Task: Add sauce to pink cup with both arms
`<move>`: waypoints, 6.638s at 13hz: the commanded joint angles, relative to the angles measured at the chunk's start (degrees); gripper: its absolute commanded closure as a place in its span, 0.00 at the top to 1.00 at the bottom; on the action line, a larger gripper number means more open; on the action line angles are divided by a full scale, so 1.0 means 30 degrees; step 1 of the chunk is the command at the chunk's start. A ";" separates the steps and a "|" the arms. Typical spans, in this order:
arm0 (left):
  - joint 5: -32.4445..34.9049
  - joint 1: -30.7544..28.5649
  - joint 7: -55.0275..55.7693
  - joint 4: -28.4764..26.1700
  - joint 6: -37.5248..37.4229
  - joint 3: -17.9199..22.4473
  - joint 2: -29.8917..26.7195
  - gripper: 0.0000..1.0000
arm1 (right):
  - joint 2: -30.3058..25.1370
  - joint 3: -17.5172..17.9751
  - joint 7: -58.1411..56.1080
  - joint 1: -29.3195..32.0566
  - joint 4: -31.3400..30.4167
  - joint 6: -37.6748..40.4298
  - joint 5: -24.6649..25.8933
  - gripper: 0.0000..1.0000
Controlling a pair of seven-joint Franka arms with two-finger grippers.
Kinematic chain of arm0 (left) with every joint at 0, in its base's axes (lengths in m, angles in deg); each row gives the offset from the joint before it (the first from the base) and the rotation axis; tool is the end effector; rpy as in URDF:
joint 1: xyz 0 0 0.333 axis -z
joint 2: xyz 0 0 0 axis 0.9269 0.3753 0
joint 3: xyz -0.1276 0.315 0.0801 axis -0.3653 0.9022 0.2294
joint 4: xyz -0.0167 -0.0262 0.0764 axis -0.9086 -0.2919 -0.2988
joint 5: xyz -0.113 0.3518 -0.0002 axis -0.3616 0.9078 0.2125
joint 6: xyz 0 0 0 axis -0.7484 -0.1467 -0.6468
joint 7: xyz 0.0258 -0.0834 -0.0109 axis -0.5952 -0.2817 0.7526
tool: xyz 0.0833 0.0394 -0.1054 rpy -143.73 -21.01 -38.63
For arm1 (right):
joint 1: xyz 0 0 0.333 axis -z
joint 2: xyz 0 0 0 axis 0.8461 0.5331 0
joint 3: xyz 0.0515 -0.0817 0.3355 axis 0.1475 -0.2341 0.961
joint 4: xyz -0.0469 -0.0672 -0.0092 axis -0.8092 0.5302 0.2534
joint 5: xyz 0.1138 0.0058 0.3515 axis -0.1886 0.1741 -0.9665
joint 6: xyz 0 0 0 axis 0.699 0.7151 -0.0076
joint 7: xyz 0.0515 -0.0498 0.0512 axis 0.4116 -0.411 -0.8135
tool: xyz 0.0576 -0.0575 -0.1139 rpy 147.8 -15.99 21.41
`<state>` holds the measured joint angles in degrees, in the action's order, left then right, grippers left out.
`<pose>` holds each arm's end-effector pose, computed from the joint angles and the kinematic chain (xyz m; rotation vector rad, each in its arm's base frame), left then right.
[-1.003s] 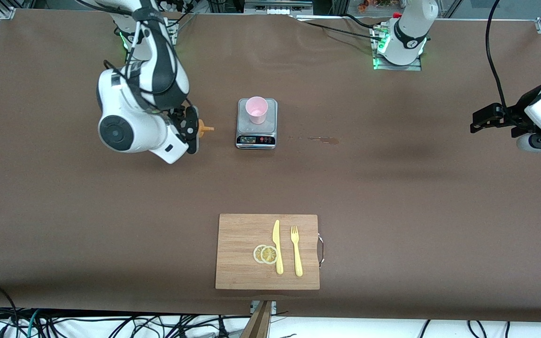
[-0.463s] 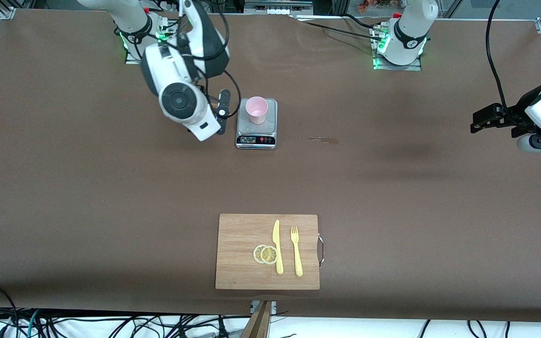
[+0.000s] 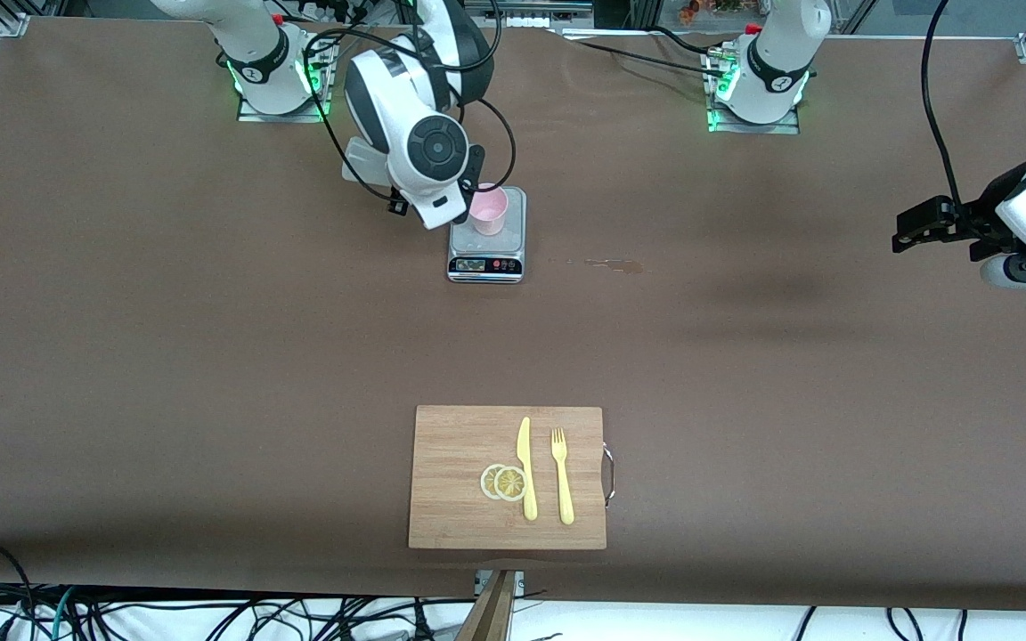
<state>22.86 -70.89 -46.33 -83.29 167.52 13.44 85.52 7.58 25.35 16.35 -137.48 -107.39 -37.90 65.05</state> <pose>0.5673 -0.0135 0.5924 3.1079 -0.1100 -0.1797 0.3777 0.3843 0.3490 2.3517 1.8916 -0.8694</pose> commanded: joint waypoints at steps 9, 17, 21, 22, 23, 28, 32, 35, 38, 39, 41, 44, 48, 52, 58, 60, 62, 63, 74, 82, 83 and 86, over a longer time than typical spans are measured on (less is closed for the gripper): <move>-0.0619 -0.0105 -0.0330 0.0640 -0.0352 0.0013 0.0294 1.00 | 0.1345 0.1314 0.2952 -0.1035 0.1412 0.1605 0.2232 0.00; -0.0619 -0.0104 -0.0330 0.0640 -0.0352 0.0013 0.0294 1.00 | 0.3397 0.1520 0.2923 -0.0918 0.4811 0.4770 0.3201 0.00; -0.0619 -0.0075 -0.0330 0.0640 -0.0352 0.0013 0.0294 1.00 | 0.3311 0.1432 0.2601 -0.0683 0.4814 0.4744 0.3201 0.00; -0.0619 -0.0075 -0.0330 0.0640 -0.0352 0.0013 0.0294 1.00 | 0.3311 0.1432 0.2600 -0.0625 0.4814 0.4744 0.3201 0.00; -0.0619 -0.0075 -0.0330 0.0640 -0.0352 0.0013 0.0294 1.00 | 0.3311 0.1432 0.2600 -0.0624 0.4814 0.4744 0.3201 0.00; -0.0619 -0.0075 -0.0330 0.0640 -0.0352 0.0013 0.0294 1.00 | 0.1849 0.1490 -0.0114 0.1625 0.4609 0.4480 0.3113 0.00; -0.0619 -0.0075 -0.0301 0.0640 -0.0352 0.0013 0.0294 1.00 | 0.0501 0.1490 -0.3512 0.4142 0.4433 0.3661 0.2093 0.00; -0.0619 -0.0075 -0.0272 0.0640 -0.0352 0.0013 0.0294 1.00 | -0.0058 0.1813 -0.7669 0.7512 0.4375 0.3192 -0.0398 0.00; -0.0619 -0.0046 -0.0272 0.0640 -0.0352 0.0013 0.0294 1.00 | 0.0233 0.1754 -1.2177 1.0147 0.4433 0.3162 -0.3117 0.00; -0.0619 -0.0075 -0.0272 0.0640 -0.0352 -0.0016 0.0294 1.00 | 0.0554 0.1638 -1.4109 1.1143 0.4433 0.3249 -0.4171 0.00; -0.0619 -0.0075 -0.0272 0.0640 -0.0352 0.0013 0.0294 1.00 | 0.1372 0.1637 -1.8238 1.3454 0.4433 0.3425 -0.6369 0.00; -0.0619 -0.0075 -0.0272 0.0640 -0.0352 0.0013 0.0294 1.00 | 0.3390 0.1637 -2.4945 1.6943 0.4463 0.4881 -0.9826 0.00; -0.0590 0.0012 -0.0242 0.0640 -0.0352 -0.0016 0.0294 1.00 | 0.6409 0.1725 -3.1870 2.0317 0.4492 0.7896 -1.3491 0.00; -0.0590 0.0013 -0.0242 0.0640 -0.0352 -0.0016 0.0294 1.00 | 0.8490 0.1871 -3.6439 2.1610 0.4492 1.0276 -1.5458 0.00; -0.0590 0.0013 -0.0213 0.0640 -0.0352 -0.0016 0.0294 1.00 | 1.1423 0.3509 -3.8737 2.2256 0.4375 1.0984 -1.7306 0.00; -0.0560 0.0042 -0.0213 0.0640 -0.0352 -0.0016 0.0294 1.00 | 1.2155 0.4124 -3.8796 2.2257 0.4288 1.1042 -1.8094 0.00; -0.0532 0.0071 -0.0213 0.0640 -0.0352 -0.0016 0.0294 1.00 | 1.2451 0.4564 -3.8767 2.2257 0.3996 1.1101 -1.8710 0.03; -0.0531 0.0071 -0.0213 0.0640 -0.0352 -0.0016 0.0294 1.00 | 1.2422 0.4624 -3.8709 2.2227 0.3849 1.1159 -1.8771 0.03; -0.0531 0.0071 -0.0213 0.0640 -0.0352 -0.0016 0.0499 1.00 | 1.1372 0.1938 -3.7514 2.4249 0.5893 1.1424 -1.8046 1.00; -0.0356 0.0130 -0.0213 0.0640 -0.0352 -0.0046 0.0499 1.00 | -0.0369 0.1608 -2.4495 2.1442 0.3352 0.3608 -0.7180 1.00; -0.0355 0.0130 -0.0184 0.0640 -0.0352 -0.0075 0.0499 1.00 | -0.1396 0.1608 -2.1773 2.0856 0.3117 0.2963 -0.6271 1.00; -0.0326 0.0130 -0.0184 0.0640 -0.0352 -0.0075 0.0499 1.00 | -0.5290 0.2189 -1.2254 1.9155 0.1568 0.0941 -0.2585 1.00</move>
<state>22.40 -70.62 -46.33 -83.08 167.52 13.20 86.33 0.41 30.12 -34.93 -77.41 -96.53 -30.59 51.15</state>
